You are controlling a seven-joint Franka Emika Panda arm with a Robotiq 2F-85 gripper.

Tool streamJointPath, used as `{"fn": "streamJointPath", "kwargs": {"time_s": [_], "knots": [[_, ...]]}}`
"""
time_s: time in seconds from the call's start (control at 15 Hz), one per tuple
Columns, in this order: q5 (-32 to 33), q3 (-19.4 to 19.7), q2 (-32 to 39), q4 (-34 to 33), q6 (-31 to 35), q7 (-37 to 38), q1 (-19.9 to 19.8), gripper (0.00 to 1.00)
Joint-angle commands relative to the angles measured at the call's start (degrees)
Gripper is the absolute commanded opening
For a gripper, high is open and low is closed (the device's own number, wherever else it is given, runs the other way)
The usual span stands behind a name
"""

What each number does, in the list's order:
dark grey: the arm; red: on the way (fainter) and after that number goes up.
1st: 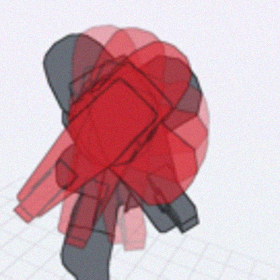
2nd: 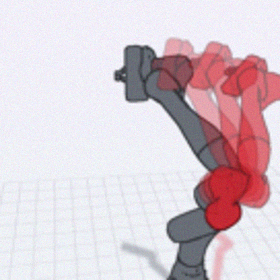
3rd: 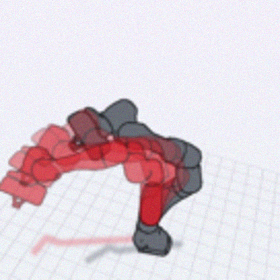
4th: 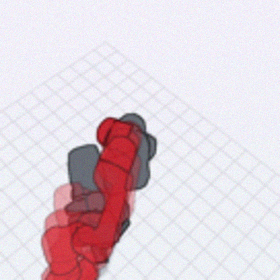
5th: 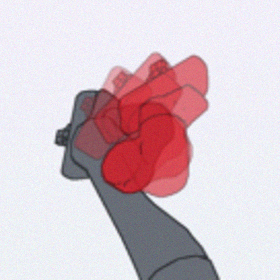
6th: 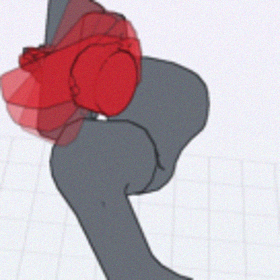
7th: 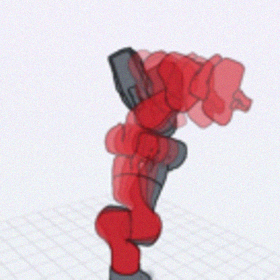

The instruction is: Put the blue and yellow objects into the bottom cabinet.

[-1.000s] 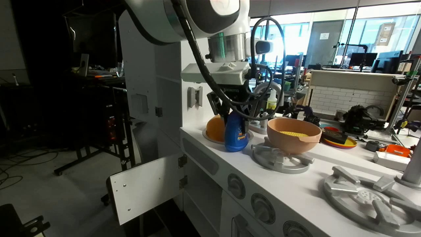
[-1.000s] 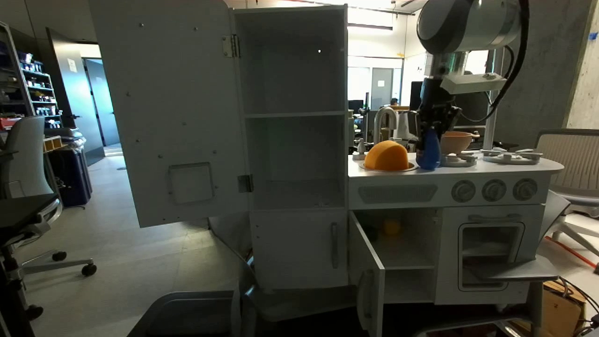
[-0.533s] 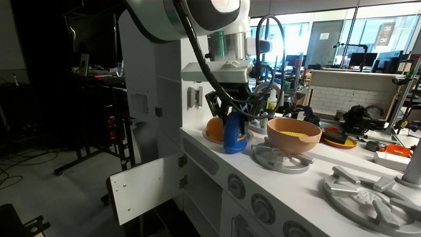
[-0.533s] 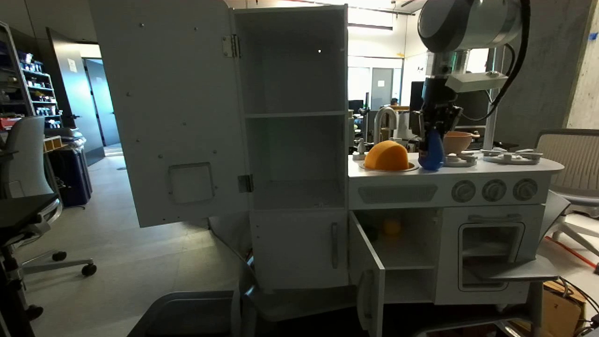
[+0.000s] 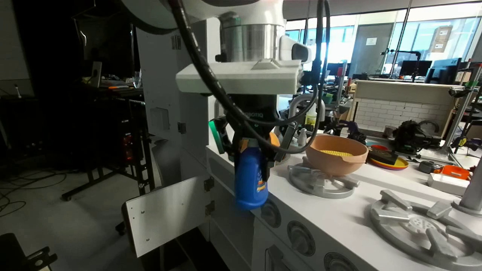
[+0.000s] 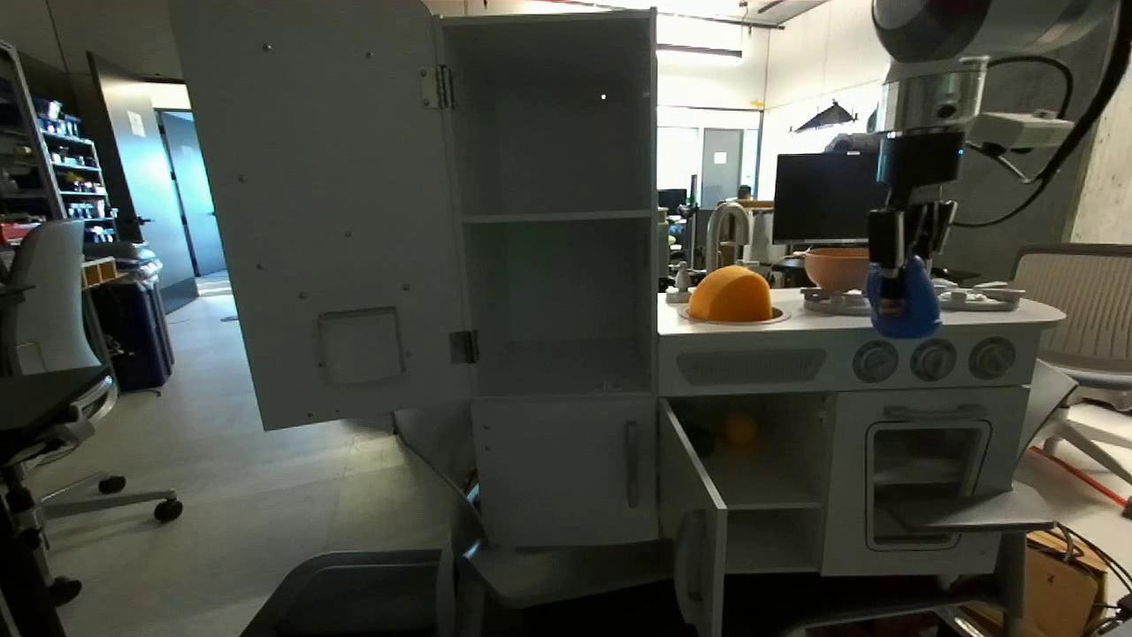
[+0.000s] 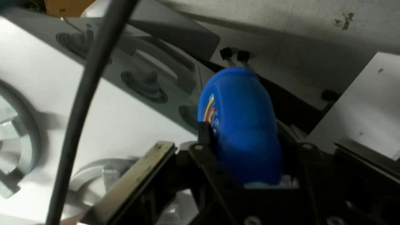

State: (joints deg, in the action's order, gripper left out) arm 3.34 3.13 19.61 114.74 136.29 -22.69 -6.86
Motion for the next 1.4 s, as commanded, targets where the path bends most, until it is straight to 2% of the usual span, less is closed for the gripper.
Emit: {"fn": "streamJointPath", "kwargs": {"time_s": [0.0, 0.27, 0.67, 0.87, 1.0, 1.27, 1.33], "knots": [[0.28, -1.15, -8.11, 13.81, 5.61, -3.46, -0.87, 0.23], [0.77, -2.04, -9.86, 23.4, 18.2, -0.75, 1.16, 0.23], [-0.05, -3.35, -3.59, 29.44, 38.1, 4.61, 2.38, 0.23], [-0.55, -4.41, 3.23, 29.8, 50.85, 8.84, 1.97, 0.23], [0.09, -3.64, 8.12, 28.78, 58.66, 11.86, 3.15, 0.23], [-0.73, -2.18, 17.95, 25.06, 70.55, 14.22, 6.11, 0.23], [-0.98, -1.94, 19.72, 23.83, 71.14, 14.55, 6.82, 0.23]]}}
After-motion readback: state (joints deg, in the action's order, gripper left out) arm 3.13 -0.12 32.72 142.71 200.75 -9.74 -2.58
